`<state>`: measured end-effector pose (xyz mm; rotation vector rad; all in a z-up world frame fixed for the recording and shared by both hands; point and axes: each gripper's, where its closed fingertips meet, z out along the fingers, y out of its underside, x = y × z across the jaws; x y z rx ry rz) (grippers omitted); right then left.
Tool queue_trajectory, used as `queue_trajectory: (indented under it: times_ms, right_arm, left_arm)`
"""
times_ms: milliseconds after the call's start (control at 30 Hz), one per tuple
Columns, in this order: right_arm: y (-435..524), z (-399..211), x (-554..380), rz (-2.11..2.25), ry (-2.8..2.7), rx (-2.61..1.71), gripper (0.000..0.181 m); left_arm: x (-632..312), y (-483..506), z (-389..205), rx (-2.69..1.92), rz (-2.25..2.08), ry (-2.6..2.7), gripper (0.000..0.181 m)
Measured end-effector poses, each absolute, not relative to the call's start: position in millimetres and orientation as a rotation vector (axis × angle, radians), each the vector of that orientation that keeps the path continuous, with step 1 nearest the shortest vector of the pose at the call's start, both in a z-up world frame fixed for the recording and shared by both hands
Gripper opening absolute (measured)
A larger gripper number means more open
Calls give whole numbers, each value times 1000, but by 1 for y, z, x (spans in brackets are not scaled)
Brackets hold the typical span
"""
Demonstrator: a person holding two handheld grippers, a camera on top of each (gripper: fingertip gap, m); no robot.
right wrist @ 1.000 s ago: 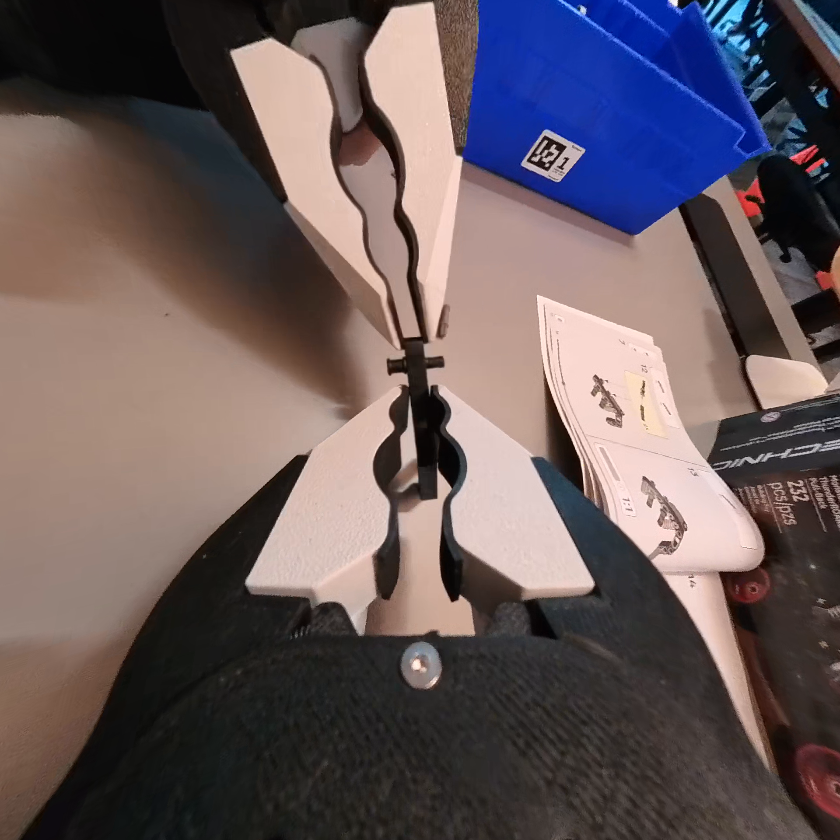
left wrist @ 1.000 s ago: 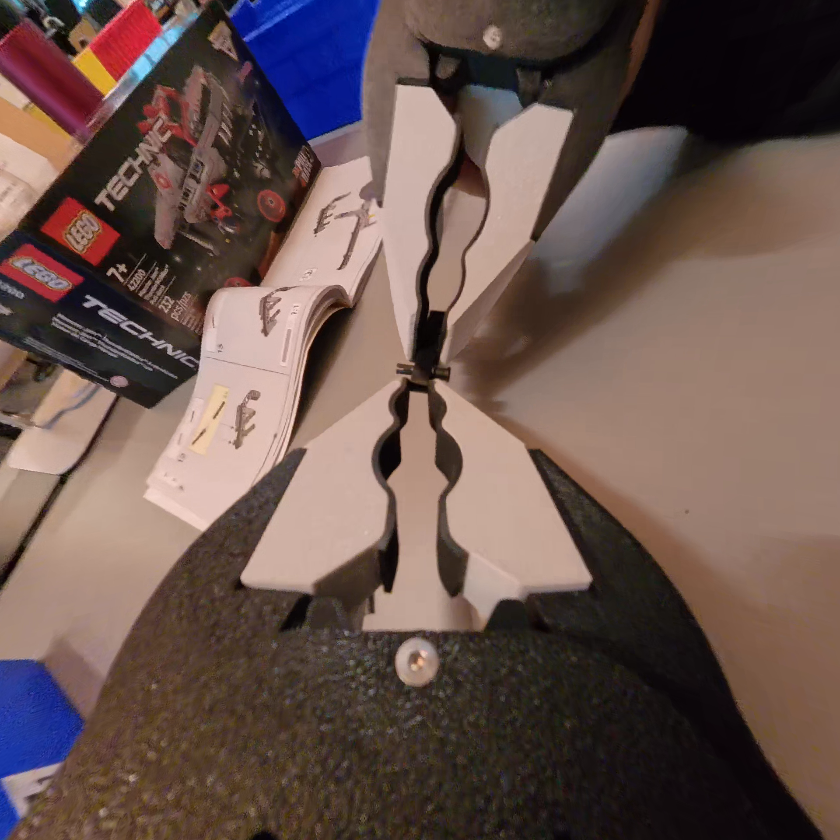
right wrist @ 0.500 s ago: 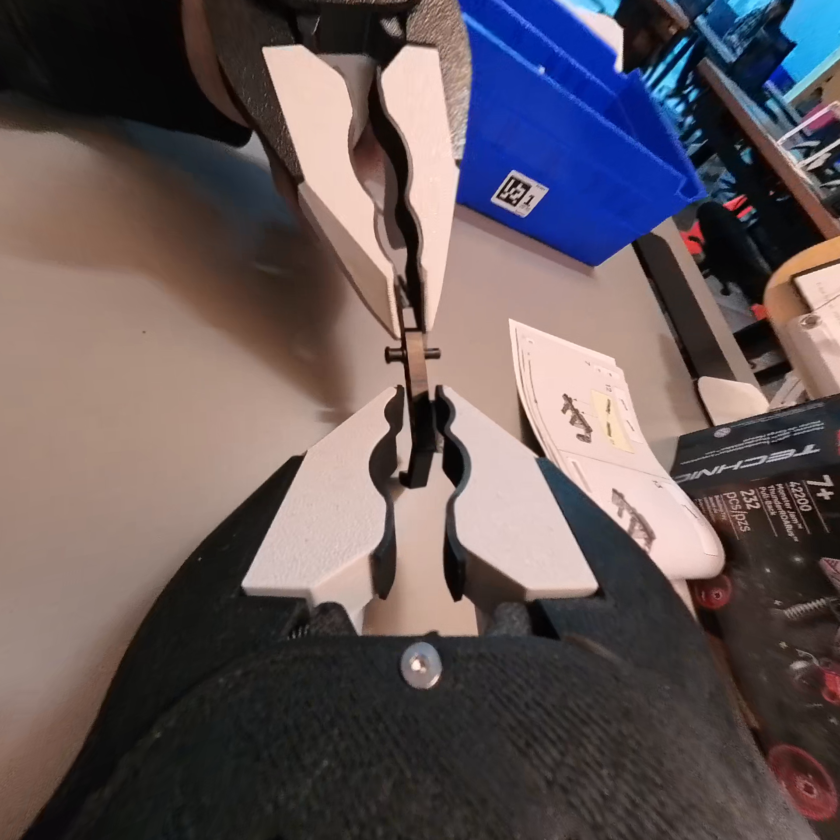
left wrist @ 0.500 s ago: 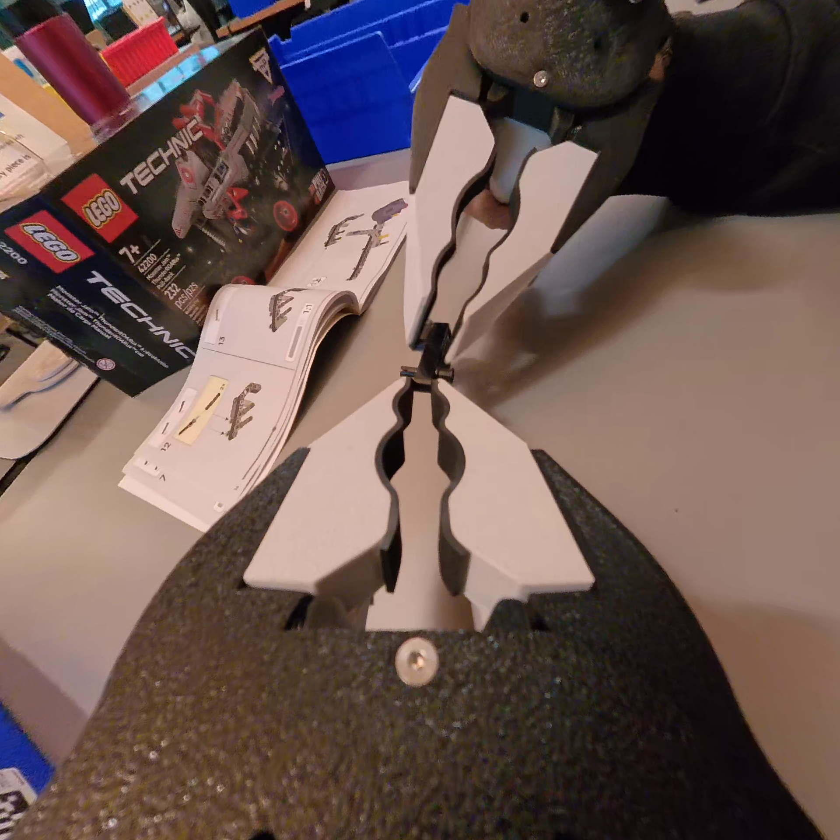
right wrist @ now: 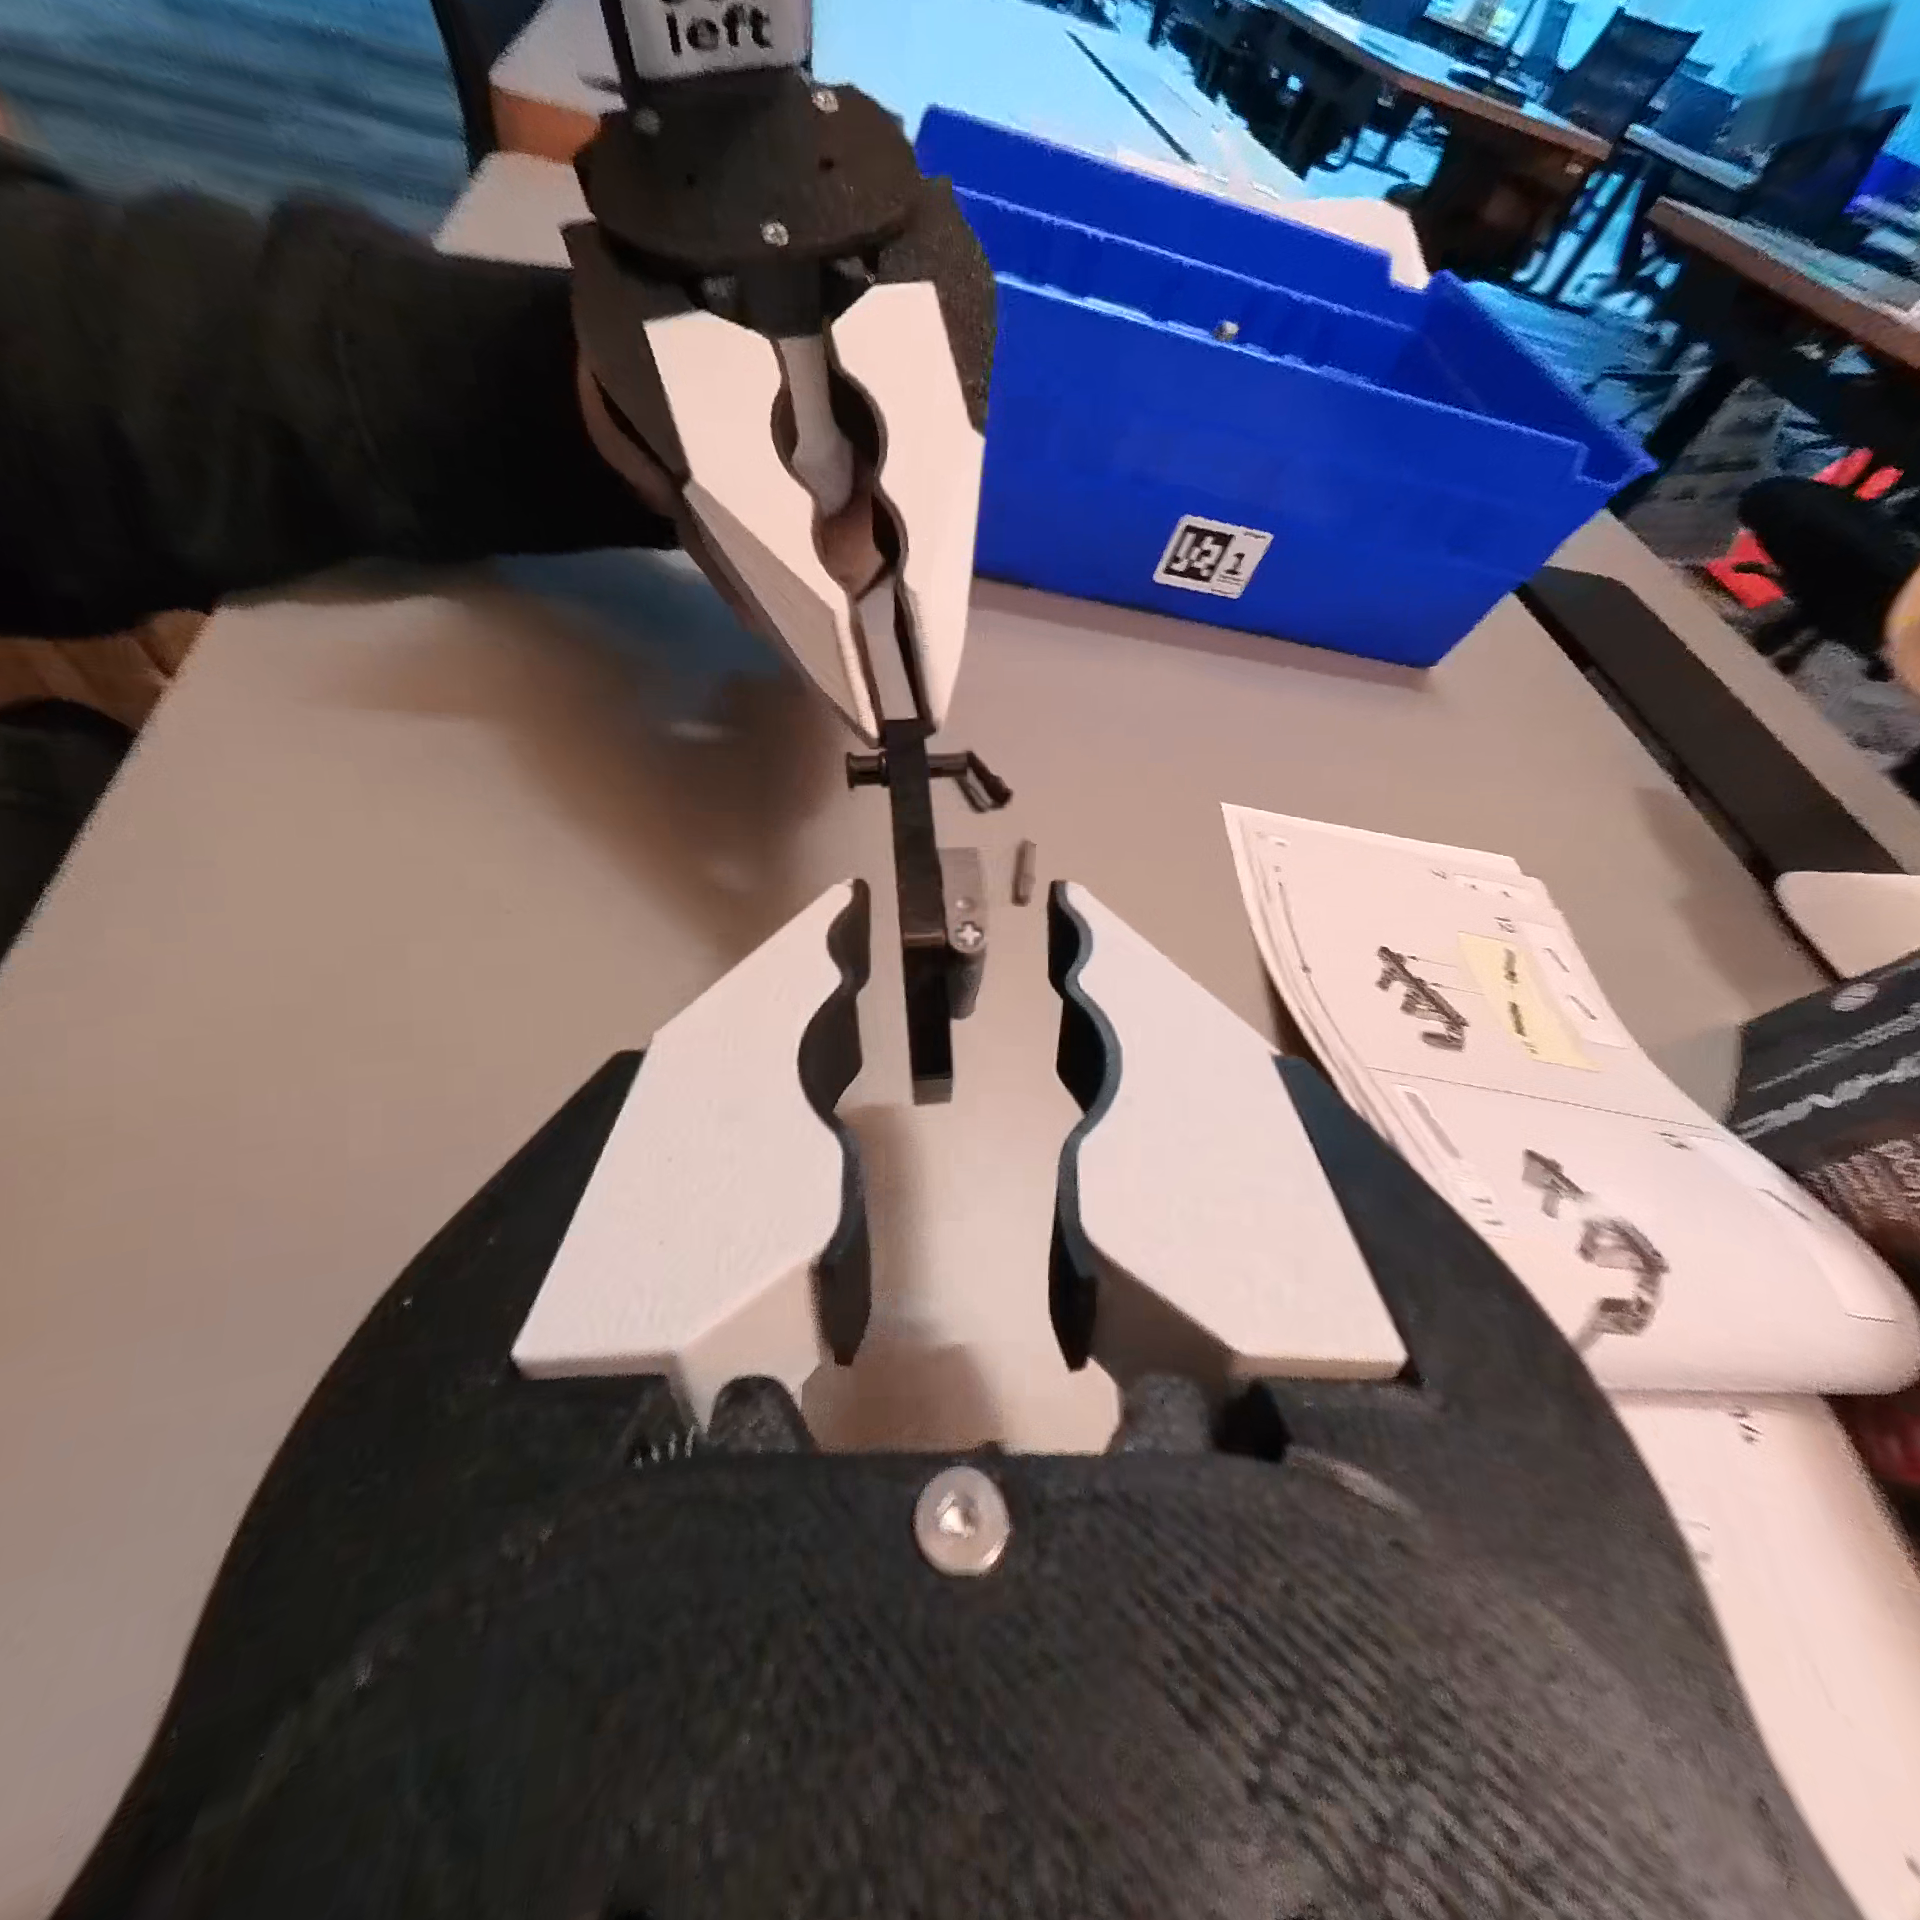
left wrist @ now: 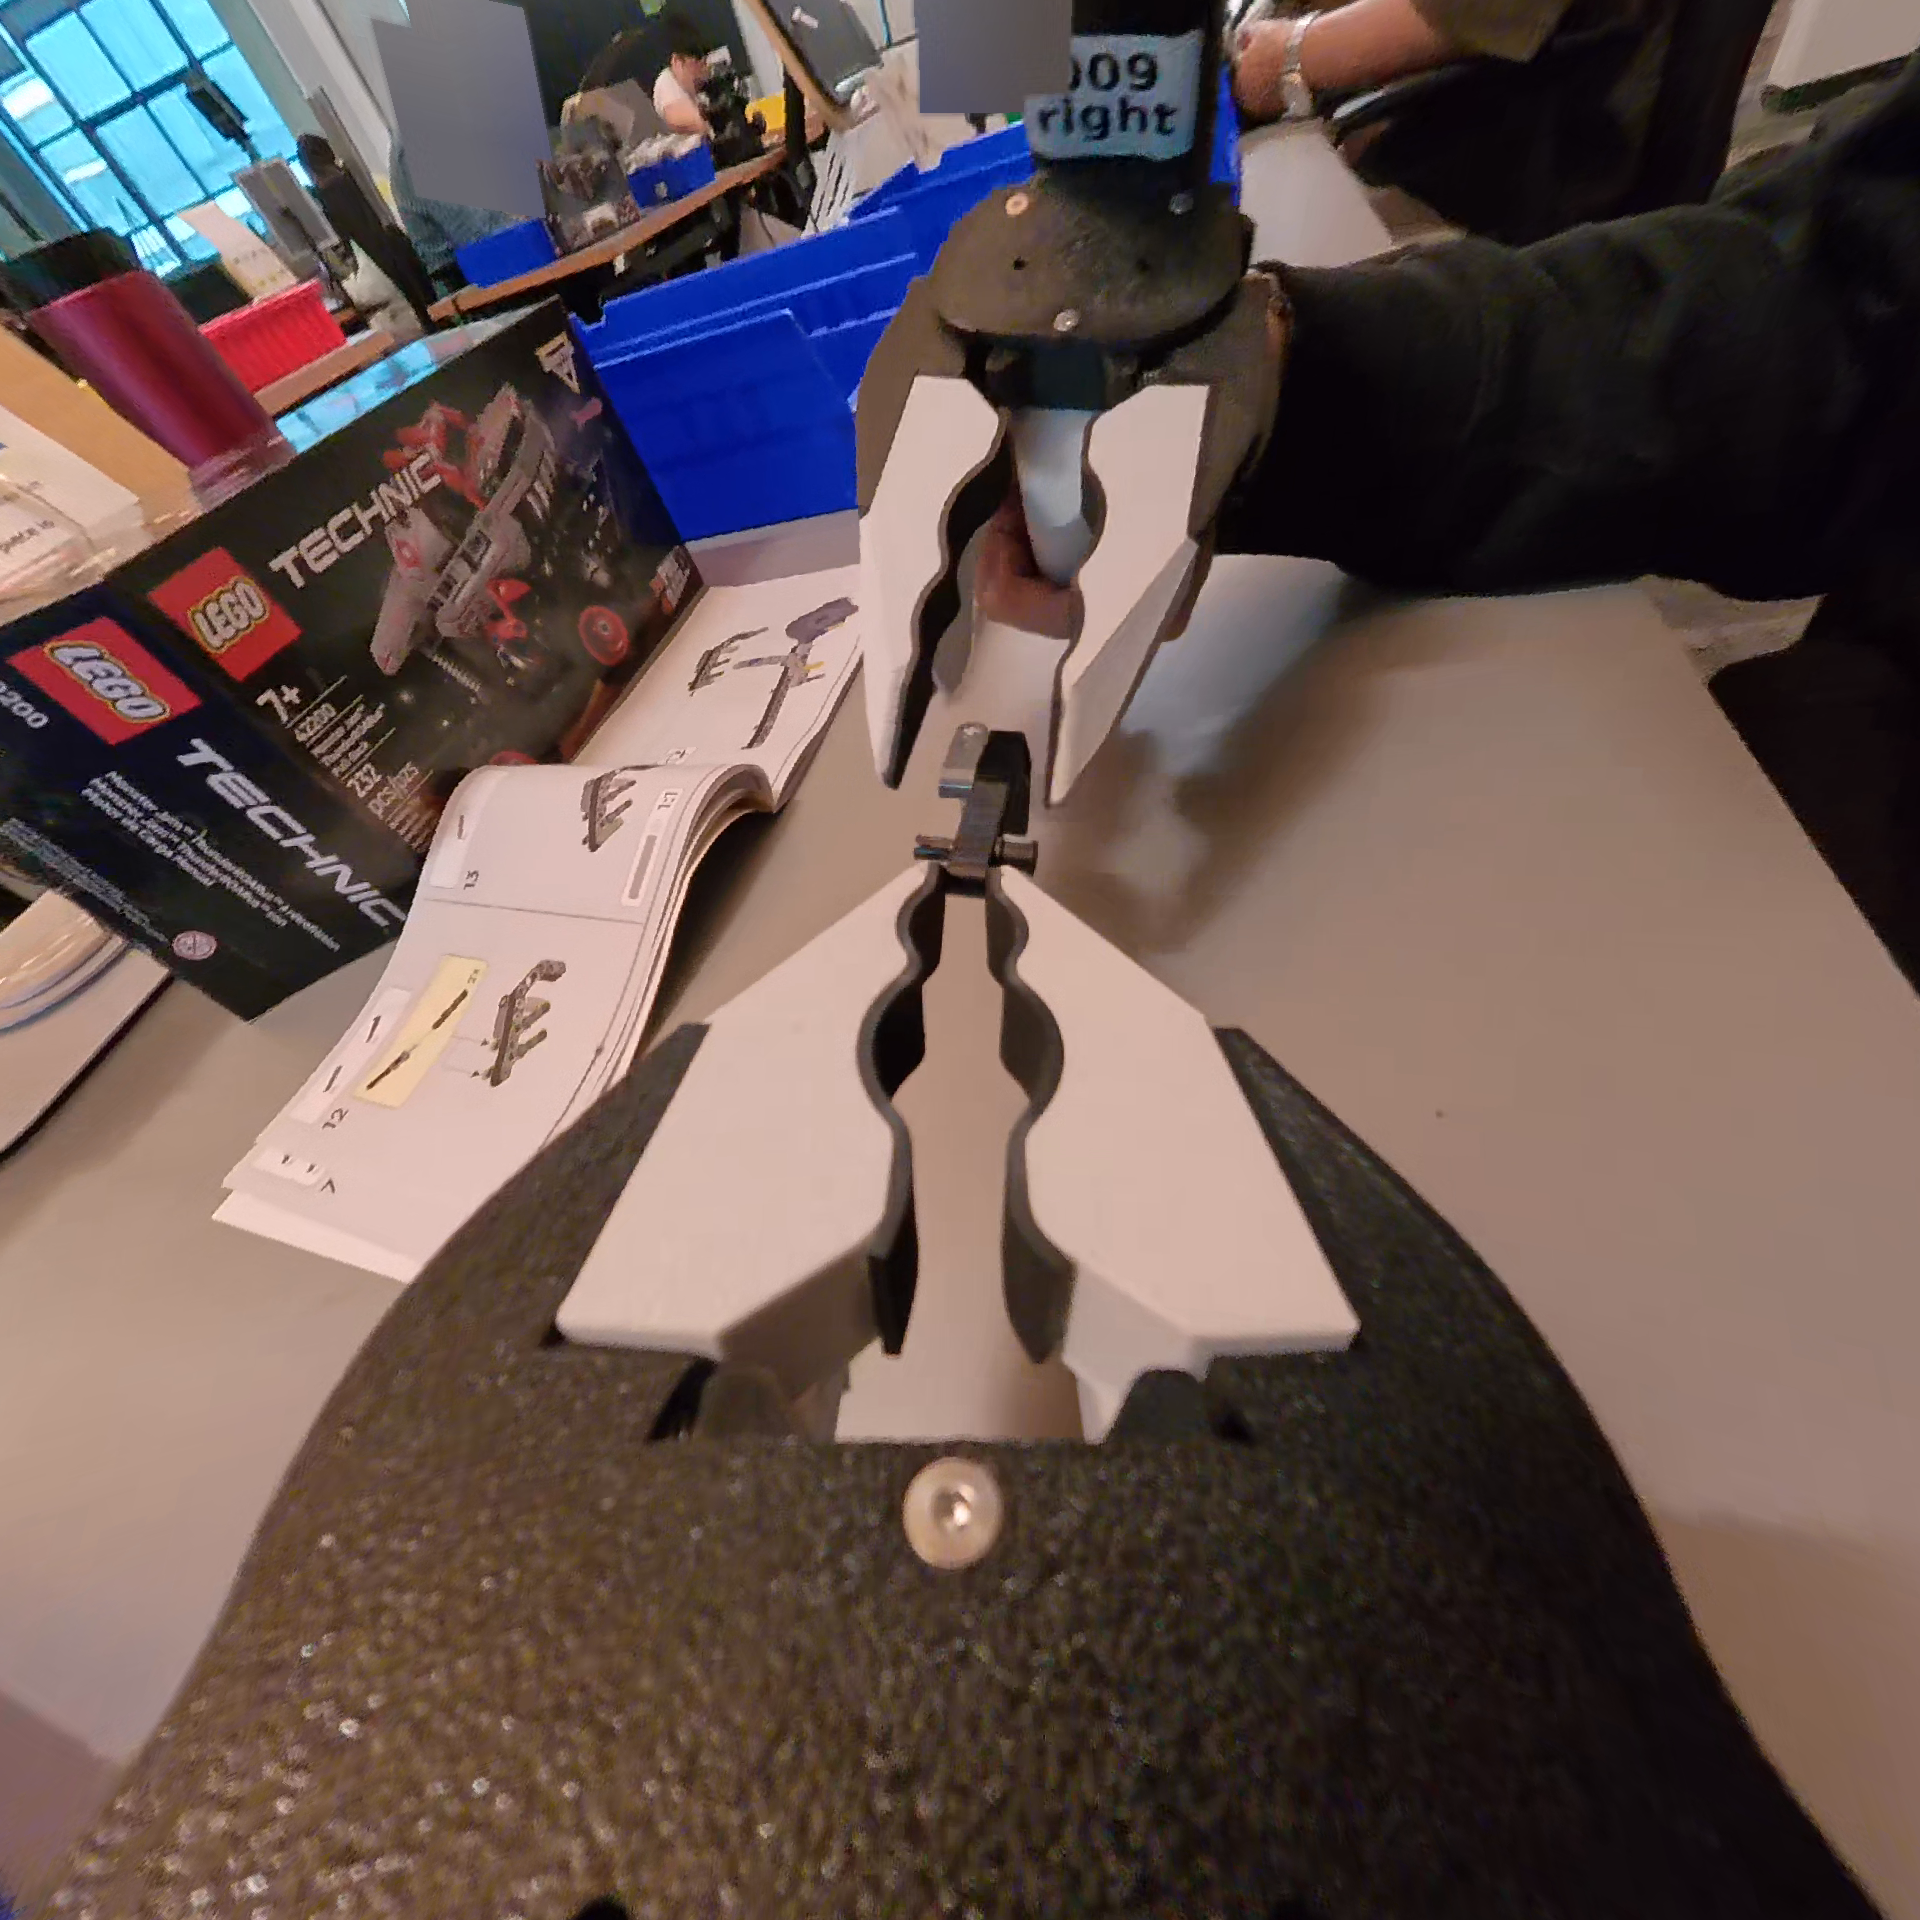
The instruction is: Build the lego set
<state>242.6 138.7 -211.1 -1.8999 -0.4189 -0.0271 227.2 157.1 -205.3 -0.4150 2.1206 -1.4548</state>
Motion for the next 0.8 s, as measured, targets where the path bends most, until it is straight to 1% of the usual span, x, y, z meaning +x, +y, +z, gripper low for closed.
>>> queue_trajectory:
  times_ms: [167, 367, 800]
  right_arm:
    - [136, -203, 228, 166, -393, -1843, 27]
    - [136, -205, 228, 195, -378, -1857, 15]
    - [139, -211, 232, 220, -336, -1885, 14]
  left_arm:
    - [221, 153, -203, -374, -1505, 2126, 5]
    - [221, 153, -201, -383, -1524, 2122, 5]
    - [225, 156, -204, -433, -1505, 2129, 5]
